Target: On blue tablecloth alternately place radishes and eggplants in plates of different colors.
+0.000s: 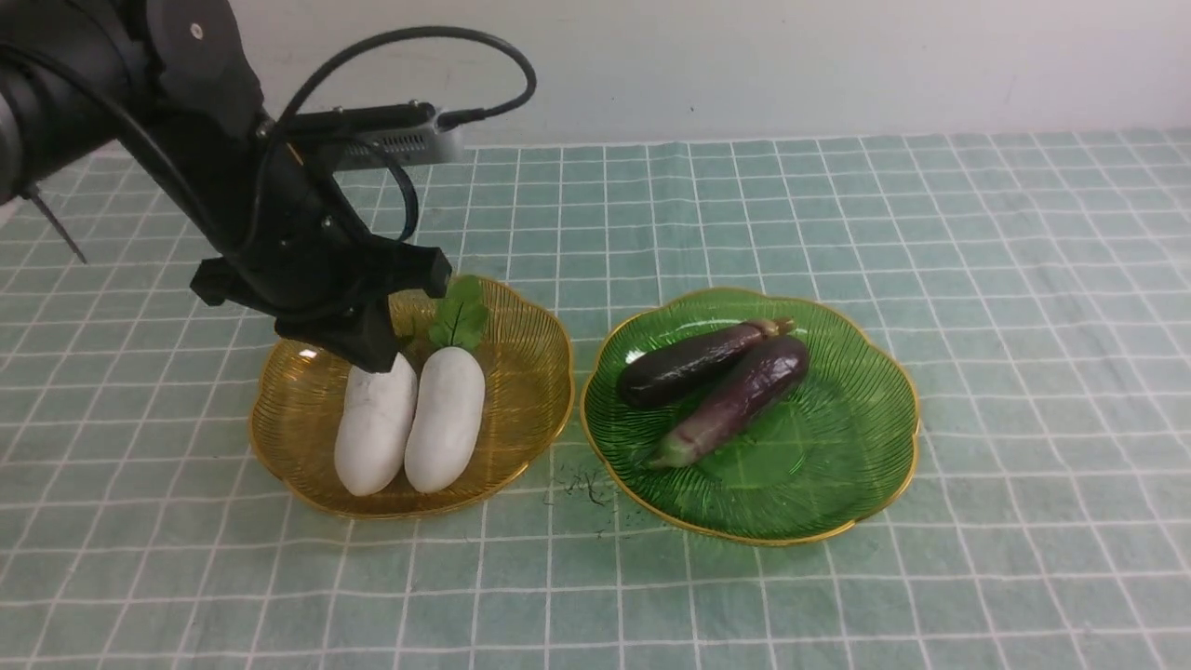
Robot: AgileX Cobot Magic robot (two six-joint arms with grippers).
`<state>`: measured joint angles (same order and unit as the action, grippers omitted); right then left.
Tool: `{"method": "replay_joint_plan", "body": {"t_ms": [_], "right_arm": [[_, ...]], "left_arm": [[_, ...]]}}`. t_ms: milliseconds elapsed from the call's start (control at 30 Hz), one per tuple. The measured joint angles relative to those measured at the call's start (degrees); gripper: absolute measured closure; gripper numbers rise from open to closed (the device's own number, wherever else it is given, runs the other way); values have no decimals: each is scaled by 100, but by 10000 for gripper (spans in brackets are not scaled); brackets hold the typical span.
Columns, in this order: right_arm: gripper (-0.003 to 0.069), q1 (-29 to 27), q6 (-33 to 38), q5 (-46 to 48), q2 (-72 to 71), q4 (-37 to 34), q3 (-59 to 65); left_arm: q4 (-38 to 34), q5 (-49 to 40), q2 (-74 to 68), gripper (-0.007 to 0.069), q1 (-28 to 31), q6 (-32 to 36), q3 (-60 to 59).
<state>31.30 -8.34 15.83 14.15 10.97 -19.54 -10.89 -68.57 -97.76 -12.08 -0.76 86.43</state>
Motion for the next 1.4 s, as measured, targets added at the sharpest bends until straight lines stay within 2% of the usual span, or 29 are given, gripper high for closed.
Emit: {"method": "replay_joint_plan", "body": {"t_ms": [133,233,400,733,1100,1400], "right_arm": [[674,-38,0,-7,-195,-252,329],[674,-276,0,1,-395,-390,651],[674,-1468,0,21,-1043,-488,1458],[674,-2849,0,184,-1458,-506,2124],[674,-3499,0,404,-1458,-506,2118],[674,-3554,0,434,-1458,-506,2112]], "left_arm": [[85,-183,373,632,0,0,0],[175,-195,525,632,0,2,0],[288,-205,958,632,0,112,0],[288,-276,1971,632,0,458,0],[288,-348,3453,632,0,473,0],[367,-371,5038,632,0,489,-606]]}}
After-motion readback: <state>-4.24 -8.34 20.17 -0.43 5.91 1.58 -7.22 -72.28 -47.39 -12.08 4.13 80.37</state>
